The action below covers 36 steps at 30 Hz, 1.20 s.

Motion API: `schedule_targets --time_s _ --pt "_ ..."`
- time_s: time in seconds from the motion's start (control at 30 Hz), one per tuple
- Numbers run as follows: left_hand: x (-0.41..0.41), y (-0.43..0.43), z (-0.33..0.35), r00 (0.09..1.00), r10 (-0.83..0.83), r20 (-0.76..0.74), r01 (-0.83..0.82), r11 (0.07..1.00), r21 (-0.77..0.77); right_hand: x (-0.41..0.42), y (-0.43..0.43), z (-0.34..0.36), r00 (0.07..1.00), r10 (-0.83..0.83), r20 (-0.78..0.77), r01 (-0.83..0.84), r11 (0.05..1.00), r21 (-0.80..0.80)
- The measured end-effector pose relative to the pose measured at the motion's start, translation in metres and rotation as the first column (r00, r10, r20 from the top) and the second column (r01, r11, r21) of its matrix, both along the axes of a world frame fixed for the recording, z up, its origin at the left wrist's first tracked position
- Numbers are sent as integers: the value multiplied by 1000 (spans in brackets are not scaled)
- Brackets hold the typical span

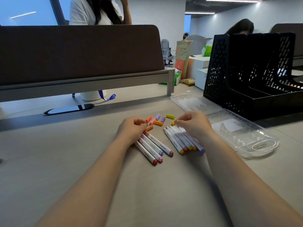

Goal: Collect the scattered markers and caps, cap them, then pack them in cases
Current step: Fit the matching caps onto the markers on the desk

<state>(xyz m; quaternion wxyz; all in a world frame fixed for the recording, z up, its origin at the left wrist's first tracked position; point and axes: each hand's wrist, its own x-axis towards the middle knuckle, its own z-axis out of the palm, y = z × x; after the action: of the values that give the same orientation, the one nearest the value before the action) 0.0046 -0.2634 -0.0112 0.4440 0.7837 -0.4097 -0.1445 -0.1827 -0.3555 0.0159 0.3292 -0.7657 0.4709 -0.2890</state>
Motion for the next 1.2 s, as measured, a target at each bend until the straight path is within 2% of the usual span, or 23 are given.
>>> schedule_targets --time_s 0.1,0.23,0.37,0.53,0.6,0.63,0.7,0.77,0.8,0.9,1.2 --pt "-2 -2 0 1000 -15 -10 16 999 45 0 2 -1 993 40 -108 -38 999 25" --pt "0 -6 -3 1000 13 -9 -12 995 102 4 10 1 941 41 -335 -67 996 -66" --pt "-2 -10 -6 996 48 81 -64 978 198 7 14 1 899 34 -436 -104 985 -138" --pt "-2 -11 -6 995 52 81 -68 977 200 14 20 -1 842 -10 -539 -162 949 -271" --pt "-1 -11 -5 995 65 80 -79 981 179 15 20 -2 875 -5 -484 -129 962 -242" --pt "-1 -11 -6 995 71 72 -82 983 163 15 19 -3 913 3 -409 -93 976 -199" --pt "1 -11 -6 995 78 57 -84 990 115 13 16 -3 990 10 -142 -22 996 -86" --pt "1 -11 -6 994 92 58 -96 993 69 10 14 0 992 -5 125 0 999 42" --pt "1 -10 -6 994 94 58 -97 994 53 7 13 2 981 -19 195 2 996 87" --pt "0 -10 -5 994 93 55 -94 996 12 3 11 2 969 -45 245 8 989 149" --pt "0 -9 -4 994 87 62 -87 996 -2 8 6 -2 965 -77 252 41 989 145"
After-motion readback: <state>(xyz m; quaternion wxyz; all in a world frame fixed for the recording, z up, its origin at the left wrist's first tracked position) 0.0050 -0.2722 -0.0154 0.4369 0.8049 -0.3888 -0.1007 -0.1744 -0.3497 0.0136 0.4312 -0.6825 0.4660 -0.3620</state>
